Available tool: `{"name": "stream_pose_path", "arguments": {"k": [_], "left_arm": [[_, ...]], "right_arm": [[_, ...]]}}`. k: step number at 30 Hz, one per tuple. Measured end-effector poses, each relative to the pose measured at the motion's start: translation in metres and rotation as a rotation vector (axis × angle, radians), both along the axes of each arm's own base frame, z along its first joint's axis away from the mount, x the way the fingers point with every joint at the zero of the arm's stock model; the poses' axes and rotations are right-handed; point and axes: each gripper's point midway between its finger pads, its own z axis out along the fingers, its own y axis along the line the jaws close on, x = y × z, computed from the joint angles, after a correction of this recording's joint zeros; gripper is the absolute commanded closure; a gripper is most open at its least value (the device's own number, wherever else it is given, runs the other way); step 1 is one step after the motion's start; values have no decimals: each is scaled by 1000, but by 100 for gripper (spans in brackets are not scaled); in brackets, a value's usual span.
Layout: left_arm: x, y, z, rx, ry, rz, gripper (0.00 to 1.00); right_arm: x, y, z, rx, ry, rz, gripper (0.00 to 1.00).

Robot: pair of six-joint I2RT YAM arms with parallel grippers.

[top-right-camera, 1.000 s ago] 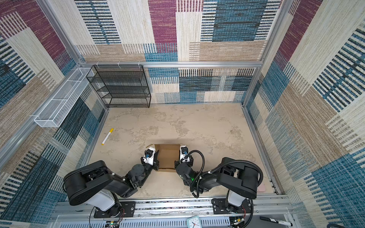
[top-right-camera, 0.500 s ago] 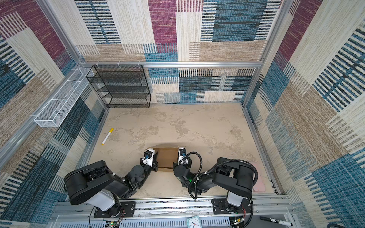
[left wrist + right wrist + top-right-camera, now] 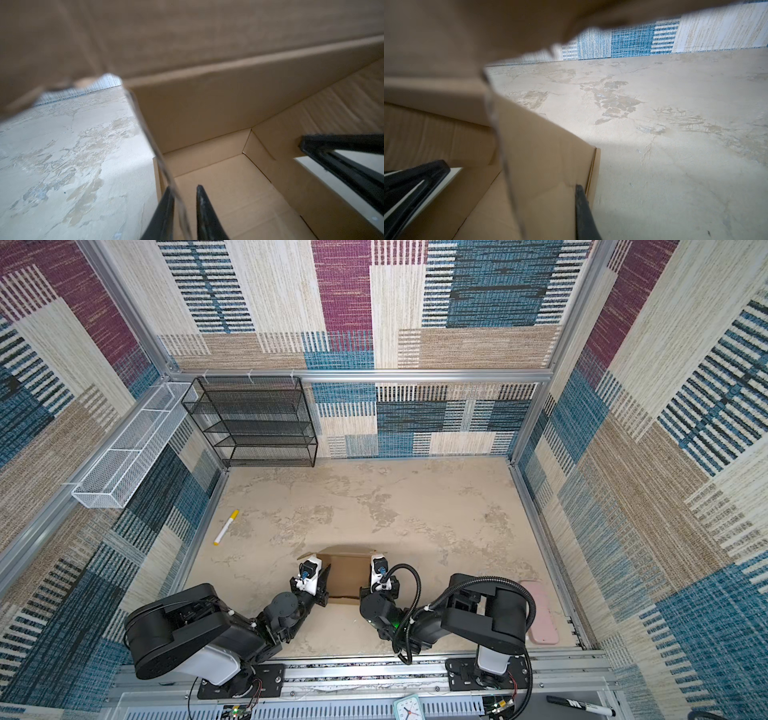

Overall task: Assemble paper box
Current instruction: Fold the lid at the center of the table.

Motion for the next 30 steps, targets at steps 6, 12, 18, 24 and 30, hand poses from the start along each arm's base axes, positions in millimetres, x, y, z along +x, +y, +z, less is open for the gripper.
{"name": "stream_pose_path", "arguments": {"k": [6,12,18,24,30], "left_arm": [[-2,-1,5,-46,2,-4,69],[-8,-3,12,-79,-4,-22,66],[-11,-3,15,-105,-4,-27,64],[-14,-2,14,-106,-1,-29,63],[-16,0,22,-125,-16,-20,62]], "right_arm": [[-9,3,-12,-40,31,31,79],[-12,0,-11,-33,40,32,72],[-12,-3,-7,-33,39,28,71],[-14,-7,2,-14,33,28,64],[-16,-8,18,29,19,35,59]]}}
